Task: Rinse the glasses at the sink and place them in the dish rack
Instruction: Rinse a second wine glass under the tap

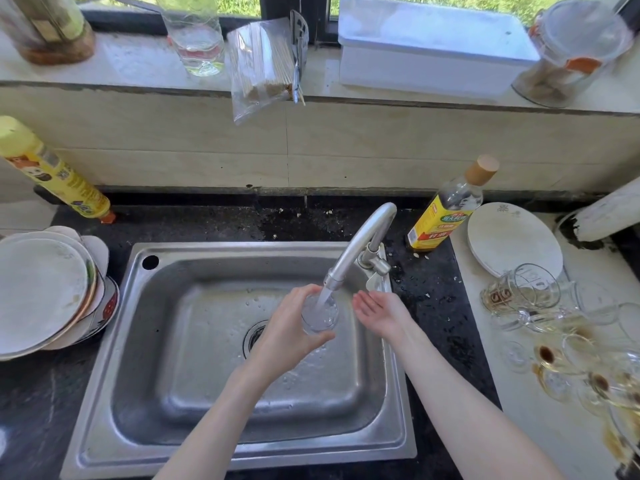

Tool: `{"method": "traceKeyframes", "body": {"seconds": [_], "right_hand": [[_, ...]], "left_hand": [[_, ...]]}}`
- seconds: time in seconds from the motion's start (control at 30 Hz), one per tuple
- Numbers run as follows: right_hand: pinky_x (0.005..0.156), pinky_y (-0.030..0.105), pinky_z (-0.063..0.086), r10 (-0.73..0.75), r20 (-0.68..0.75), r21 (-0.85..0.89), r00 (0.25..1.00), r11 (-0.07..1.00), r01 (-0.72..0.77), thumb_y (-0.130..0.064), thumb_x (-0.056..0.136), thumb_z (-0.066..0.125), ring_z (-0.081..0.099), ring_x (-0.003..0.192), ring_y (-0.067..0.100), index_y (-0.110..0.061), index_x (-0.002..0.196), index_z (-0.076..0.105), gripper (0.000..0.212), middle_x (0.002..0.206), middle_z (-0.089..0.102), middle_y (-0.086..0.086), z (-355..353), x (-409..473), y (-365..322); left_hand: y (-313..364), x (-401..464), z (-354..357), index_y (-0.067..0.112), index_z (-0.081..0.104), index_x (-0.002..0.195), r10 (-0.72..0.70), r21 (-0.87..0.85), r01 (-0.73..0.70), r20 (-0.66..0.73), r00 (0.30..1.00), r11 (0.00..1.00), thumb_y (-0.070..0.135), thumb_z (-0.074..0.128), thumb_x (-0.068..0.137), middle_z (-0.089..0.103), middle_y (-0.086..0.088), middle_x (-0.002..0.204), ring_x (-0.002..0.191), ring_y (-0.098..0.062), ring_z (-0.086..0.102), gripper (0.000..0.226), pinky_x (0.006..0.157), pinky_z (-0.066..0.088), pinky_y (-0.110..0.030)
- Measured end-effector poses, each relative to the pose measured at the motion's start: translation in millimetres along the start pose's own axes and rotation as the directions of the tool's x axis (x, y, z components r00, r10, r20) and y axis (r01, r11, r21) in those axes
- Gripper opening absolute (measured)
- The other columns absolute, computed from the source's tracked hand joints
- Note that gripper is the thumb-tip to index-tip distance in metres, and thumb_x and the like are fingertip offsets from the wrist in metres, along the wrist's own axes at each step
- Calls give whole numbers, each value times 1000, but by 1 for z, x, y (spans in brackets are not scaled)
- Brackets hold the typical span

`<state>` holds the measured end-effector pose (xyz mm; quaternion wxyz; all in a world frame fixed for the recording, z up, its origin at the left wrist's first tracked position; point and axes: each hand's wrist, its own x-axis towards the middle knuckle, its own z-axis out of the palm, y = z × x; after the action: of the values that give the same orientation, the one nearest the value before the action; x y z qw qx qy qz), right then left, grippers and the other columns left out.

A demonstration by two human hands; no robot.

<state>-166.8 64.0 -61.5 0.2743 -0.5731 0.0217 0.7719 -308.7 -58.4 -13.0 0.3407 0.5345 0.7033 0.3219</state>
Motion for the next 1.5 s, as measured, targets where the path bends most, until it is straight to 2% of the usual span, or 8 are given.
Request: {"method": "traceKeyframes", "body": {"seconds": [0.13,0.23,0.43,0.6,0.9,1.2,1.33,1.5], "right_hand": [[91,33,41,38,-13,37,999,999,-37,-6,96,43,55,106,26,0,86,49,13,109,50,14,1,-1,-4],[91,32,42,58,0,88,998,994,-58,-8,97,43,47,126,24,2,88,50,15,94,51,14,0,-7,-10],[86,26,43,-3,54,127,999,992,-4,-11,98,40,55,90,22,7,96,53,22,93,53,15,4,-28,-36],[70,31,46,-35,113,185,993,983,14,-16,99,40,56,86,25,8,122,45,34,110,55,18,3,-28,-61],[75,28,46,-117,169,273,979,960,68,-24,100,39,58,88,20,5,118,49,36,102,59,15,-7,-24,-46],[63,27,45,214,86,-453,973,878,-153,-28,95,50,59,78,23,1,88,63,33,80,67,13,-10,-53,37],[61,25,41,249,63,-306,966,926,-219,-19,87,60,49,64,18,-5,72,59,20,54,61,7,3,-52,56],[69,32,46,196,116,-168,974,970,-175,-9,84,62,56,72,22,-6,75,65,9,74,66,7,5,-46,54]], "left_hand": [[1,1,-1,24,47,121,0,10,1,-8,1000,1000,21,80,68,44,21,110,101,8,38,63,86,25,1],[4,3,-4,19,48,121,7,16,-7,-10,1000,1000,19,81,67,44,19,110,99,9,38,62,84,25,3],[6,8,-5,19,47,124,-15,14,15,-13,1000,1000,19,81,67,49,15,118,107,0,42,67,83,24,1],[10,11,-4,22,46,124,-46,-18,45,-26,999,999,22,82,65,52,14,120,110,-3,47,69,85,30,-10],[10,3,-14,29,48,112,-43,-27,41,-62,997,999,21,83,63,55,18,109,100,1,49,61,79,31,-2],[15,-2,-10,45,41,95,-28,-67,20,-120,992,998,16,82,64,53,28,95,90,24,45,59,73,31,3],[12,-6,1,34,44,111,18,-51,-21,-58,998,998,12,81,65,51,26,105,97,10,51,63,79,31,3],[4,-13,12,28,43,121,75,-22,-76,-61,995,997,21,78,72,48,23,110,101,13,47,61,84,33,-1]]}}
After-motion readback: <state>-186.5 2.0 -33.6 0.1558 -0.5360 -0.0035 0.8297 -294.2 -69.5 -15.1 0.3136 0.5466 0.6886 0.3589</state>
